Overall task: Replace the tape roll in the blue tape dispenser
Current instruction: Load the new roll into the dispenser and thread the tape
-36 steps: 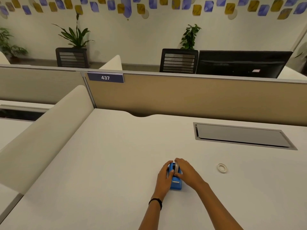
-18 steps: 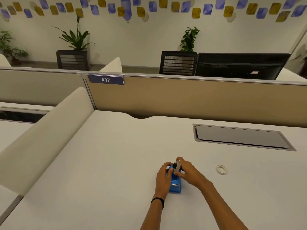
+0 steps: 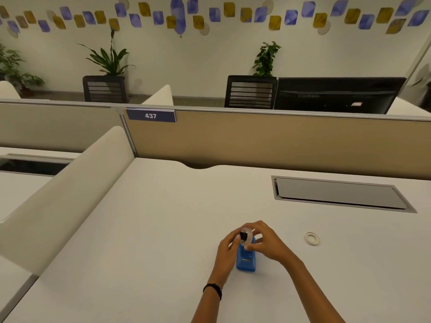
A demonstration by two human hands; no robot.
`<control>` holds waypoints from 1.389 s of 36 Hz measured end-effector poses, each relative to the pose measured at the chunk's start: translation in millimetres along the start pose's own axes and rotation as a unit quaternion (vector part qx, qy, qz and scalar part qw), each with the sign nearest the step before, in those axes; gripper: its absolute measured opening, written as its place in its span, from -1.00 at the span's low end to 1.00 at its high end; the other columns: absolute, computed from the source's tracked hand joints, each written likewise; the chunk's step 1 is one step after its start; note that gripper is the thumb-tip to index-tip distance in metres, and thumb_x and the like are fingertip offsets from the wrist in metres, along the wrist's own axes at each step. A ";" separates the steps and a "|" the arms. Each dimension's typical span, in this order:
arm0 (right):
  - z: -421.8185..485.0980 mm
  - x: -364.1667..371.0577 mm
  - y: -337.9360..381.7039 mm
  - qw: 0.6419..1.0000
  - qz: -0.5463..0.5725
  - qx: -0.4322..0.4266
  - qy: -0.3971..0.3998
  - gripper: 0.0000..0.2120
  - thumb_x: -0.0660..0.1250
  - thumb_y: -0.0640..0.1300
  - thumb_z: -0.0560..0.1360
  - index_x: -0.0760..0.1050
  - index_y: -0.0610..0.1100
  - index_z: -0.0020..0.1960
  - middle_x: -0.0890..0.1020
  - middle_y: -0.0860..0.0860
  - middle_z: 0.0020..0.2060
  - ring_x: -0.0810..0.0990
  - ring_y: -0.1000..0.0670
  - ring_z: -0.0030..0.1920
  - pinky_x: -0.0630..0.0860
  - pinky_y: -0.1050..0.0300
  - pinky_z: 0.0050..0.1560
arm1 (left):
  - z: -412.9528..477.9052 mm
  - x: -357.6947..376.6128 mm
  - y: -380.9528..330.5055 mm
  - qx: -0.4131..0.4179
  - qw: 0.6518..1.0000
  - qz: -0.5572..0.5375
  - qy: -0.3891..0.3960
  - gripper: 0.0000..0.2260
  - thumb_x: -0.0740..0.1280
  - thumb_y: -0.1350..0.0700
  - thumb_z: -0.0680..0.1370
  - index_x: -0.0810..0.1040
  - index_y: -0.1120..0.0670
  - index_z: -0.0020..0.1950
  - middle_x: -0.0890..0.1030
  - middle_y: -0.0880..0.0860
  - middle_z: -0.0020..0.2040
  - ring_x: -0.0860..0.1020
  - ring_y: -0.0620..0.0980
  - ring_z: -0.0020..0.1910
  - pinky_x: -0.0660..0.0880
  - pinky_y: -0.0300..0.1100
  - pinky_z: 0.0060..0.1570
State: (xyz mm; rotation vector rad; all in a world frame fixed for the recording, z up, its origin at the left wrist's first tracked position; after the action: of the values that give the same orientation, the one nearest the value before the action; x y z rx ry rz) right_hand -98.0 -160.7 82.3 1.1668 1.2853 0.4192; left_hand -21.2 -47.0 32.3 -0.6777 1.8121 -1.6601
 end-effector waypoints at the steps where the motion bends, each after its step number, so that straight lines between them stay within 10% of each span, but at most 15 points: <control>1: -0.5 -1.0 2.0 1.000 0.006 0.002 0.004 -0.59 0.46 -0.25 0.35 0.45 -0.06 0.15 0.50 -0.11 0.14 0.51 -0.07 0.08 0.52 0.11 0.05 | -0.4 -1.4 -3.0 0.004 1.000 -0.003 0.001 -0.77 0.15 0.12 0.61 0.46 -0.13 0.19 0.56 -0.22 0.10 0.53 -0.37 0.07 0.46 -0.53 -0.02; 31: 2.3 -1.2 -8.8 0.995 0.013 0.043 -0.090 -0.74 0.36 -0.35 0.42 0.53 -0.21 0.09 0.56 -0.18 0.09 0.56 -0.04 -0.02 0.46 0.37 -0.12 | -3.4 6.6 3.2 0.010 0.997 -0.005 -0.072 -0.81 0.47 0.18 0.42 0.50 -0.01 -0.09 0.63 0.02 -0.10 0.64 0.00 -0.16 0.58 -0.33 -0.16; 36: 7.2 -1.9 -9.6 0.997 -0.021 0.038 -0.069 -0.69 0.28 -0.42 0.43 0.54 -0.17 0.11 0.55 -0.19 0.04 0.54 -0.04 -0.12 0.56 0.13 -0.08 | -6.8 14.2 5.0 0.018 0.994 0.001 -0.106 -0.81 0.47 0.15 0.42 0.48 -0.03 -0.12 0.61 -0.05 -0.13 0.61 -0.07 -0.16 0.55 -0.41 -0.20; 50: 19.1 -4.5 -17.0 0.997 -0.047 0.028 -0.049 -0.67 0.26 -0.41 0.45 0.53 -0.11 0.13 0.55 -0.14 0.12 0.55 -0.01 -0.07 0.47 0.39 -0.16 | -11.8 5.6 7.0 0.062 0.995 0.018 -0.074 -0.89 0.39 0.10 0.48 0.60 -0.10 -0.04 0.67 -0.10 -0.08 0.62 -0.08 -0.05 0.55 -0.29 0.03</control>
State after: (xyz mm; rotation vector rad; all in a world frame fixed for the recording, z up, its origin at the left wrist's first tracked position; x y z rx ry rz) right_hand -88.1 -179.7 67.5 1.1553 1.2675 0.2539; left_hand -33.4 -42.0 25.5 -0.6897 1.5939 -1.6379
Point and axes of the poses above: each hand's wrist, its own z-axis towards the middle knuckle, its own x-axis out of the palm, y = z × x, the point moved 2 cm from there along z, towards the middle knuckle
